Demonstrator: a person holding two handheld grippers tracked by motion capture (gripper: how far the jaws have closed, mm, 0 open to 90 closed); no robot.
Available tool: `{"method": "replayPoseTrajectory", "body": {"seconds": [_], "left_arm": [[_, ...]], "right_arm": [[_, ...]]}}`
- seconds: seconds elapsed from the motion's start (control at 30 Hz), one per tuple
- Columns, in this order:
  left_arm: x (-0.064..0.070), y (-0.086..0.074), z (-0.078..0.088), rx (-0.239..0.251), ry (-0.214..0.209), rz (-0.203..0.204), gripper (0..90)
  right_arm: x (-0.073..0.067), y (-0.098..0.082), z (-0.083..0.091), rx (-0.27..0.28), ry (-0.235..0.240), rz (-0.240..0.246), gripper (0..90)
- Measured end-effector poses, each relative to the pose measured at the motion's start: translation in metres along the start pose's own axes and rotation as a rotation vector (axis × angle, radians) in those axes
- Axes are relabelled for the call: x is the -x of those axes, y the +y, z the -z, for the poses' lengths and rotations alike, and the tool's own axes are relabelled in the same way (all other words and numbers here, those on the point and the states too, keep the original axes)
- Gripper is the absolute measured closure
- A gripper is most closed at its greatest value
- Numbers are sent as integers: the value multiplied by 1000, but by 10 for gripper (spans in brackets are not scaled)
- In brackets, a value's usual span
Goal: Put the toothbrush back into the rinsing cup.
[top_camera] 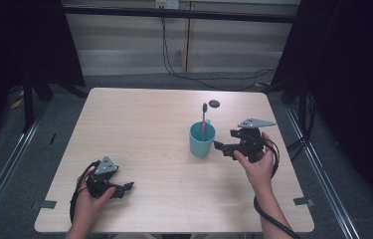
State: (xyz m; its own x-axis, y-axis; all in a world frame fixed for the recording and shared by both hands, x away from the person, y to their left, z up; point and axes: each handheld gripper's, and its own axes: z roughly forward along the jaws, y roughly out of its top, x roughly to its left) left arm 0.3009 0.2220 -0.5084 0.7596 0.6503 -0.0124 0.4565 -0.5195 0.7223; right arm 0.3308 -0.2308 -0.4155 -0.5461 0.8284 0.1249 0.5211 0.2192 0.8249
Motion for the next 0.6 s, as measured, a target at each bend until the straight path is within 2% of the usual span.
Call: {"method": "replayPoseTrajectory", "body": {"seconds": [0.17, 0.6], "left_arm": [[0, 0, 0, 0, 0, 0, 151], [0, 0, 0, 0, 0, 0, 152]], "right_arm": [[0, -7, 3, -17, 19, 24, 153], [5, -28, 10, -30, 26, 18, 154]]}}
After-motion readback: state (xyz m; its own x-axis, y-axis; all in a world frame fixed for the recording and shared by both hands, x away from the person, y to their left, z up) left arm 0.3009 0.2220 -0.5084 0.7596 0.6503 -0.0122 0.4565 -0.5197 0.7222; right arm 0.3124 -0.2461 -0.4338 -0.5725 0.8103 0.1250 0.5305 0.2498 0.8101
